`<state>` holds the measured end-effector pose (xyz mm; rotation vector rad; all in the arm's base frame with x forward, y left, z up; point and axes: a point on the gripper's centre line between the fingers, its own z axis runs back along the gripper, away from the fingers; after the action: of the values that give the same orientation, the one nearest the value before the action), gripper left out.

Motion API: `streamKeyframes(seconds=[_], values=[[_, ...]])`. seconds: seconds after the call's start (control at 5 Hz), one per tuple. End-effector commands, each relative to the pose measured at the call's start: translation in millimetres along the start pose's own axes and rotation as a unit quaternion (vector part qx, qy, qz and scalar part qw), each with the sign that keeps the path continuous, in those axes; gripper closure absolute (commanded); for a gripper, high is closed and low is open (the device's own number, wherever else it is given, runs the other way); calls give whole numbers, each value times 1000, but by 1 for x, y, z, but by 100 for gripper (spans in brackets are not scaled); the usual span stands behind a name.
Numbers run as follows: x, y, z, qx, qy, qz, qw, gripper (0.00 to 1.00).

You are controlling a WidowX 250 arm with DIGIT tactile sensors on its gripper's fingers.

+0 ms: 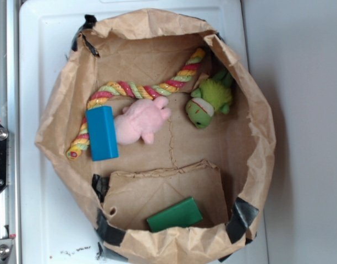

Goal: Grab the green block.

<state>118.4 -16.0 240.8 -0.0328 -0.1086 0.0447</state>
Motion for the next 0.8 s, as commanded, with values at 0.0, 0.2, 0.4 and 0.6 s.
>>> streamKeyframes(seconds=[0.0,0.2,0.4,0.6], values=[[0,0,0,0,0,0,1000,0],[27,-3,-2,3,-15,26,1000,0],[59,-1,-10,-4,-51,52,997,0],[90,6,-17,-5,-64,86,994,0]])
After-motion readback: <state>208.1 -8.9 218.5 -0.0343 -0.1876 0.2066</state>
